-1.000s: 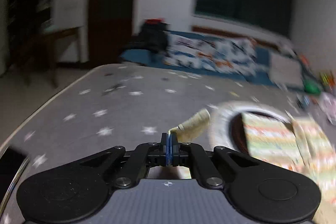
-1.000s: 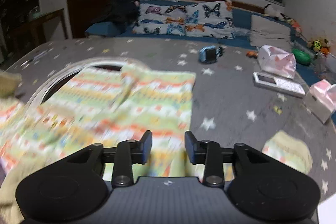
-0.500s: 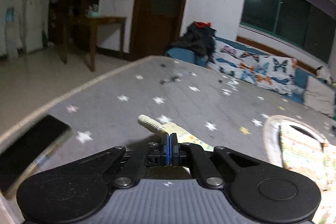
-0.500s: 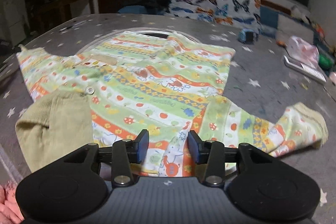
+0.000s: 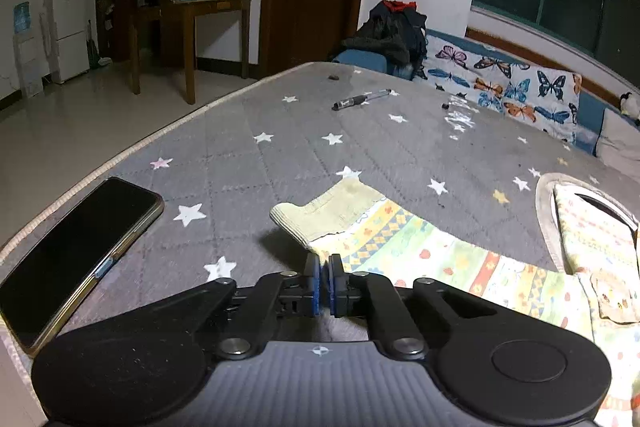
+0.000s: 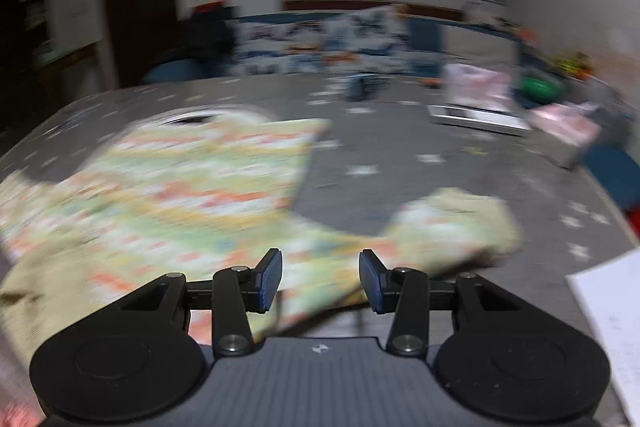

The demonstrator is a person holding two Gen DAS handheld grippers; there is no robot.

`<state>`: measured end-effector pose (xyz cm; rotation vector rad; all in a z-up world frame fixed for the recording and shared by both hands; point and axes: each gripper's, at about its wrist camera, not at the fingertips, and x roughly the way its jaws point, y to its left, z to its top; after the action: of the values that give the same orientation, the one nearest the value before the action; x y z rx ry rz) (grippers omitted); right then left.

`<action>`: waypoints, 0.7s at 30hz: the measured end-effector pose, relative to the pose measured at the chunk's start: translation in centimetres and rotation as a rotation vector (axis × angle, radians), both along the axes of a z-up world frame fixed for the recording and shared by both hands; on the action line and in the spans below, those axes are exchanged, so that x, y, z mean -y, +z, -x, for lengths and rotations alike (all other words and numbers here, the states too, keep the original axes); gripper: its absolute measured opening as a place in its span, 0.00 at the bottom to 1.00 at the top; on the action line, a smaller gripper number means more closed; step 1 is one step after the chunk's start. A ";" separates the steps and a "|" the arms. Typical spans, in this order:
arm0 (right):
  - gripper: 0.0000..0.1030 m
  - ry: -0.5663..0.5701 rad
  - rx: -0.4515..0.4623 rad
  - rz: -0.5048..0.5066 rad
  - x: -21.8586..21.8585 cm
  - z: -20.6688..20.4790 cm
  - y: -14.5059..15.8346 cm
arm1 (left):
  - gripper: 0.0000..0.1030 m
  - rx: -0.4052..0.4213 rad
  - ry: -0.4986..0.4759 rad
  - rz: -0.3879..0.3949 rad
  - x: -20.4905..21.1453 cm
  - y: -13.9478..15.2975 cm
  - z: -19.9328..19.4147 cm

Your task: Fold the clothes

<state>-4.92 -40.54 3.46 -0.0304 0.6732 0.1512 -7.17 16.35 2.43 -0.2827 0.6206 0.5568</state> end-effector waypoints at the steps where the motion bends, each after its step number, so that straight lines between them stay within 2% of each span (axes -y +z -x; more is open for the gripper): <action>1: 0.42 -0.034 0.004 0.005 0.9 -0.6 0.1 | 0.08 0.003 0.005 -0.002 0.1 0.2 0.2; 3: 0.42 -0.072 0.010 0.016 1.9 -2.2 0.2 | 0.08 0.013 0.001 0.002 0.3 0.7 0.4; 6: 0.42 -0.112 0.009 0.021 3.1 -4.9 0.1 | 0.22 0.029 -0.011 0.027 0.8 1.5 0.6; 9: 0.41 -0.133 -0.036 0.007 3.4 -7.6 -0.9 | 0.23 0.038 -0.053 0.017 2.0 2.2 0.4; 11: 0.38 -0.132 -0.071 0.015 3.0 -8.9 -2.2 | 0.26 0.045 -0.091 0.013 3.2 2.7 0.2; 12: 0.34 -0.136 -0.088 0.027 2.7 -9.2 -2.9 | 0.28 0.047 -0.120 0.014 4.0 2.8 -0.1; 13: 0.30 -0.139 -0.094 0.043 2.6 -9.2 -3.4 | 0.28 0.048 -0.151 0.016 4.8 2.9 -0.4; 15: 0.13 -0.143 -0.077 0.081 2.3 -8.4 -3.6 | 0.28 0.051 -0.214 0.020 6.4 3.0 -1.1; 18: 0.05 -0.162 -0.038 0.094 2.6 -6.5 -3.0 | 0.32 0.055 -0.308 0.026 8.9 3.2 -2.1; 21: 0.04 -0.197 0.017 0.094 3.5 -3.7 -1.7 | 0.34 0.059 -0.402 0.032 11.3 3.3 -3.0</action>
<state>-1.20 -44.05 1.79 -0.0557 0.6619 -0.0700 -4.13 5.01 5.76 -0.1960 0.6094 0.1518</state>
